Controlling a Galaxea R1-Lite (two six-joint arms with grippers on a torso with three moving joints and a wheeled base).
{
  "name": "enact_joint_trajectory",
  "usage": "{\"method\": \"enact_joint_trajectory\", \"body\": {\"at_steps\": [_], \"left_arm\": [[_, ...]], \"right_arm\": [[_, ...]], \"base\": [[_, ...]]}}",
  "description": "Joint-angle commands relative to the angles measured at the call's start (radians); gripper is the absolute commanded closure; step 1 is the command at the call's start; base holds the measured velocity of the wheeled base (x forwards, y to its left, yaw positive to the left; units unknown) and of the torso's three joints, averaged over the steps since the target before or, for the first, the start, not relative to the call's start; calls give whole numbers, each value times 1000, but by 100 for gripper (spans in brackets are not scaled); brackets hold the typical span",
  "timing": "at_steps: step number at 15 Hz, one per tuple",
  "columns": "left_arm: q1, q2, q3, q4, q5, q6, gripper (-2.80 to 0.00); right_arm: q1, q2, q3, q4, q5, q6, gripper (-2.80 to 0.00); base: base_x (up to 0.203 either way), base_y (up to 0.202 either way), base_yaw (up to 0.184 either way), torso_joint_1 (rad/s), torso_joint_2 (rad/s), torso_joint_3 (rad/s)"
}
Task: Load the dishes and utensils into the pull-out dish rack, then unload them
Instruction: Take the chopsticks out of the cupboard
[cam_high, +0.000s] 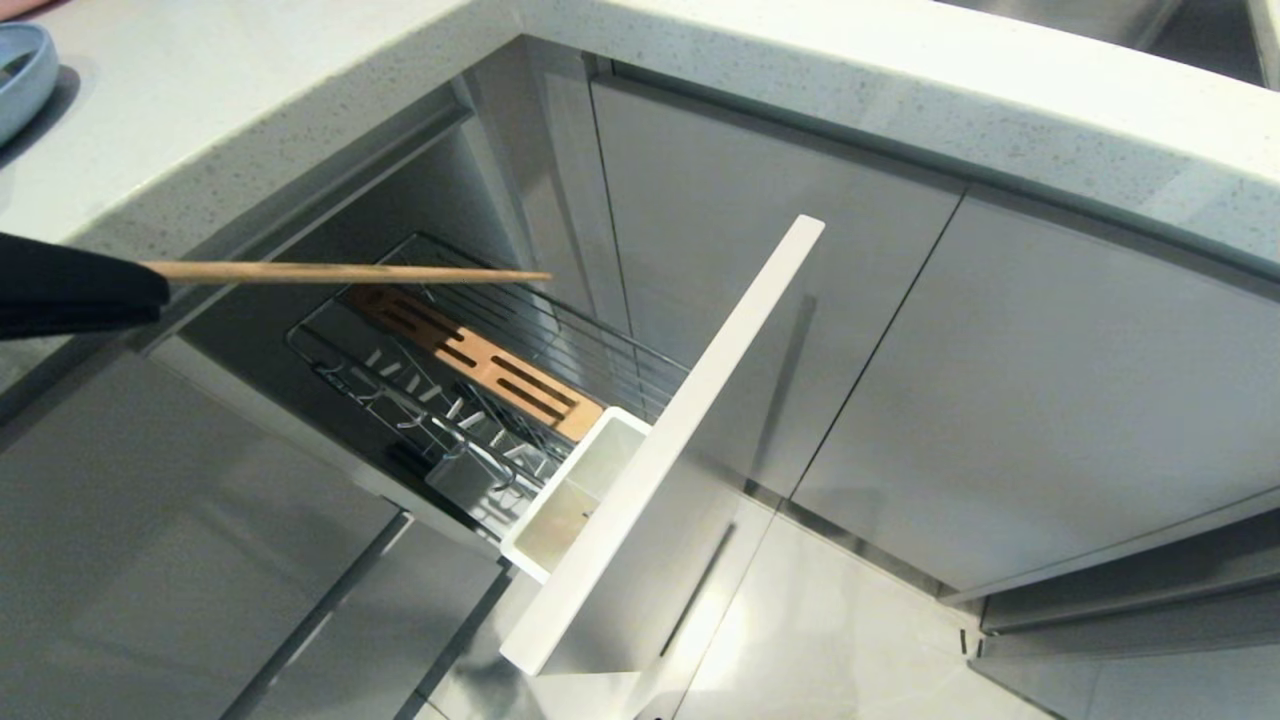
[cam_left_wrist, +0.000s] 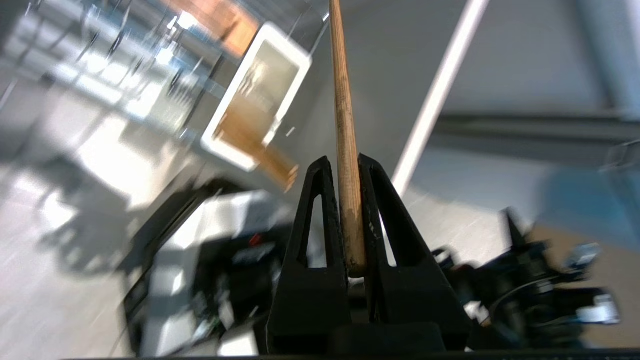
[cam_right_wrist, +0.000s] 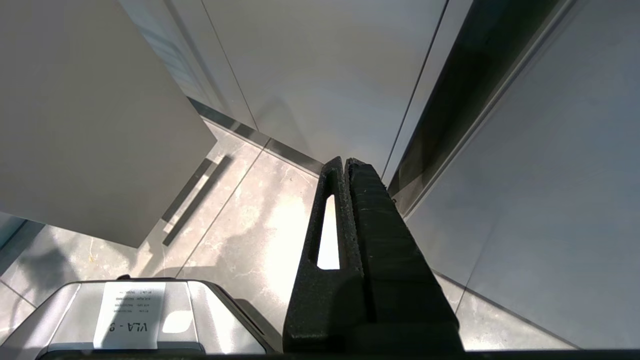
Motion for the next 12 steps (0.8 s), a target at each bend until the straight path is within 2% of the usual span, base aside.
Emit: {"method": "enact_joint_trajectory", "body": {"at_steps": [1, 4, 7, 8, 12], "left_arm": [[7, -70, 55, -111, 4, 27, 0], [46, -133, 126, -291, 3, 97, 0], [128, -164, 186, -427, 4, 148, 0], [178, -166, 197, -464, 5, 161, 0], [467, -178, 237, -628, 1, 229, 0]], "right_arm": [[0, -4, 2, 0, 0, 1, 0], [1, -4, 2, 0, 0, 0, 0], [0, -4, 2, 0, 0, 1, 0], [1, -3, 2, 0, 0, 0, 0], [0, -4, 2, 0, 0, 0, 0]], "base": [[0, 0, 0, 0, 0, 0], [0, 0, 0, 0, 0, 0], [0, 0, 0, 0, 0, 0], [0, 0, 0, 0, 0, 0], [0, 0, 0, 0, 0, 0]]}}
